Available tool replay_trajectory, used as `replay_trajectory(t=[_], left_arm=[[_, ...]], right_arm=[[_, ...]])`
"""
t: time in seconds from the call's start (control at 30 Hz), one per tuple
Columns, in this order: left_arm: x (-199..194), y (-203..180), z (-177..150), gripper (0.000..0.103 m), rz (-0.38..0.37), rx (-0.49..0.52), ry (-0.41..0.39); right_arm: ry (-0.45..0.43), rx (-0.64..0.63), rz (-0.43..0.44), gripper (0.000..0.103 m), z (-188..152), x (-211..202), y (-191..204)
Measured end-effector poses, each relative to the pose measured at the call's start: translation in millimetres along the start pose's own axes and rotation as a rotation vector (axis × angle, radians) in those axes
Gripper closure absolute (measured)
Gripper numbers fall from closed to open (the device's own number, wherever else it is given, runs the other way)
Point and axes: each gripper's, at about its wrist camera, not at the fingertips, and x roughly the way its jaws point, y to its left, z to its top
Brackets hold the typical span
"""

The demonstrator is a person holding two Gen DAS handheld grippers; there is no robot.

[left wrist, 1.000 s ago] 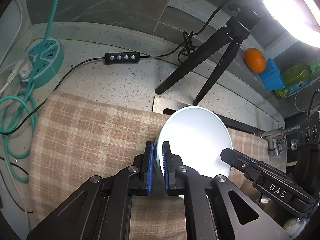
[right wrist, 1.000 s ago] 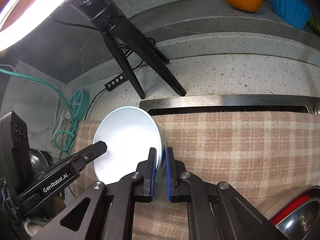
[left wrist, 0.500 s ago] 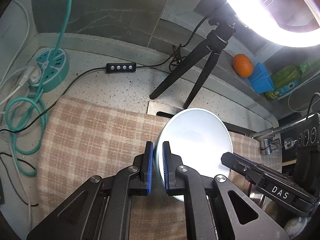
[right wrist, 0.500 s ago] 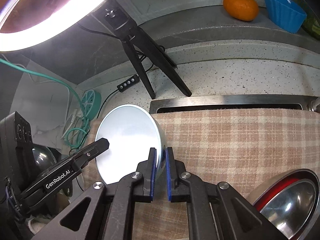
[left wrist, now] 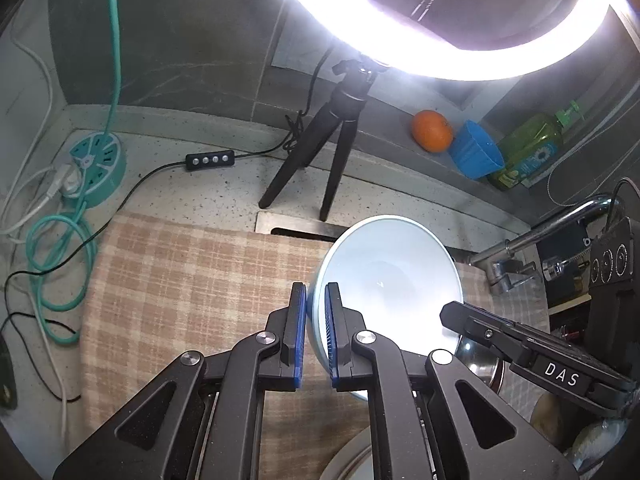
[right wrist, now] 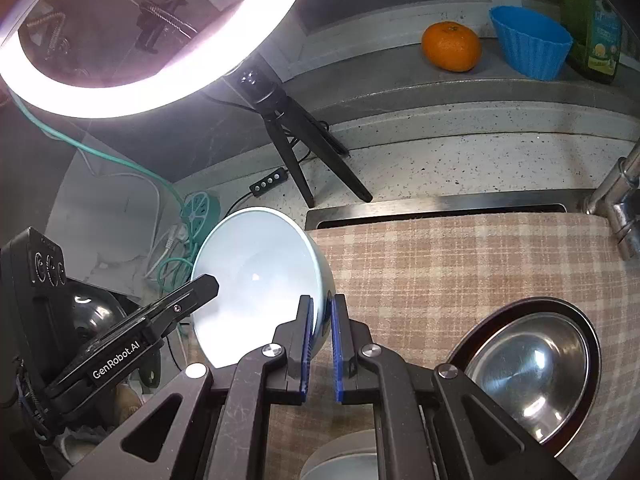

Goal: Organize plates and bowls
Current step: 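Carry the white bowl over and lower it into the nested steel bowls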

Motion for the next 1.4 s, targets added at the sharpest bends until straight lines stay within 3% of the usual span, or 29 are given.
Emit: replay_trajectory(t=[0.7, 1.4], left_arm=[[-3.2, -90.5, -30.7, 0.095, -0.074, 0.146, 0.05], [30.5, -147.0, -55.8, 0.095, -0.079, 0.227, 0.131]], right_arm=[[-0.061, 0.074, -0.061, 0.095, -33.9, -83.9, -62.2], [-0.066, 0.15, -0.134, 0.095, -61.2, -98.5, -122.6]])
